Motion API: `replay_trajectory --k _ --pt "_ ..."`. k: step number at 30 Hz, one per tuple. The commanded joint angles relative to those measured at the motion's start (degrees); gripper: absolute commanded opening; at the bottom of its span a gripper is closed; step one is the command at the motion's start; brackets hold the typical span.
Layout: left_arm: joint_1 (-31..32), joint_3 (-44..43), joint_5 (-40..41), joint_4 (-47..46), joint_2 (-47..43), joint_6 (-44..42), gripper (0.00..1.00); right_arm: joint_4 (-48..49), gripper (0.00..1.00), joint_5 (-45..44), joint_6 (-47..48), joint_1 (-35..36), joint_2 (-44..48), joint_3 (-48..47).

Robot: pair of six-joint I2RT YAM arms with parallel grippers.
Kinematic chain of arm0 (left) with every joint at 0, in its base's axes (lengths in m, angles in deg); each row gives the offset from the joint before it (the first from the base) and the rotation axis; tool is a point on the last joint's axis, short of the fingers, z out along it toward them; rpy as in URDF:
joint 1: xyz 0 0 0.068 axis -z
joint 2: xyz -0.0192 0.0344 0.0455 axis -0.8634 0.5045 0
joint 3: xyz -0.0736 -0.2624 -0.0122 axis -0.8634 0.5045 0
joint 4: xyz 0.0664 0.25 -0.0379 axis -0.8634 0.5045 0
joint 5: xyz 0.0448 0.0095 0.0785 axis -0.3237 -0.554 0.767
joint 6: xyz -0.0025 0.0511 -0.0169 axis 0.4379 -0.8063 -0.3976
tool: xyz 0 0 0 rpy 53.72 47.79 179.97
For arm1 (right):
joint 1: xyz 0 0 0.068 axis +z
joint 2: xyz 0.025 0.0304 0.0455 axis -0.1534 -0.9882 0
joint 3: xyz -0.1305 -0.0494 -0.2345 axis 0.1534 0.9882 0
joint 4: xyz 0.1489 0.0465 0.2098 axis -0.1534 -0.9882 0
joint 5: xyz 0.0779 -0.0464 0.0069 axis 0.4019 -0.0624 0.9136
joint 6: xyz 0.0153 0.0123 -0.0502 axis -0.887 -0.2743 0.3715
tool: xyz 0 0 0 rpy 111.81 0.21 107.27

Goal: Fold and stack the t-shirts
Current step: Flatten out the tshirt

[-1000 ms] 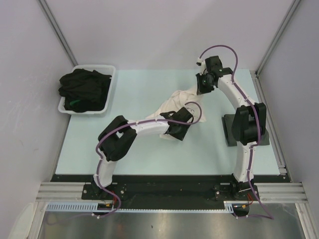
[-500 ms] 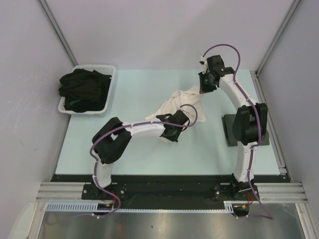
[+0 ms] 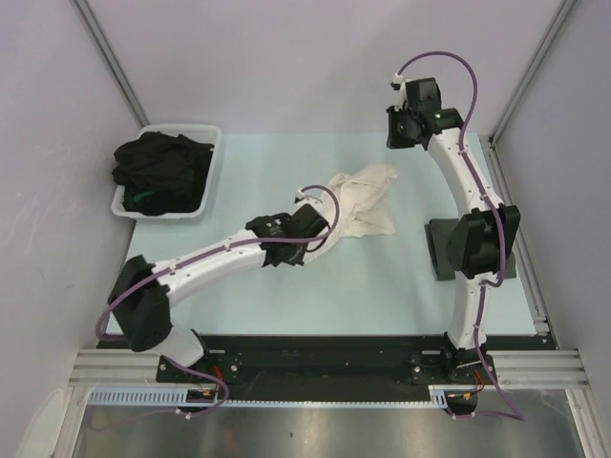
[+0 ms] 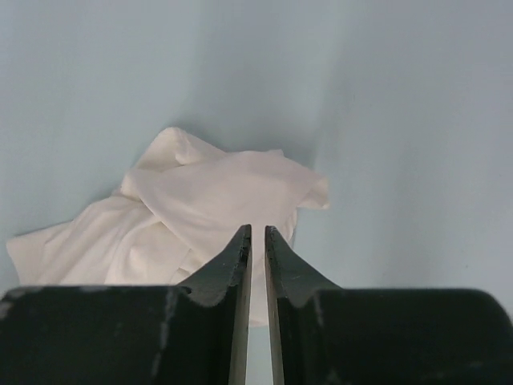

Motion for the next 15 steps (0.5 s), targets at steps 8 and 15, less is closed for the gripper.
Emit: replay_trajectory --k 8,15 --pt "-12.9 -7.8 10.1 9.5 -11.1 -2.9 0.00 1.8 0.32 7.2 -2.6 -0.7 3.2 4.8" --pt "-14.4 -10.0 10.2 9.3 -10.0 -5.2 0.00 2.5 0.33 12.3 -3.2 -0.4 1.4 8.7"
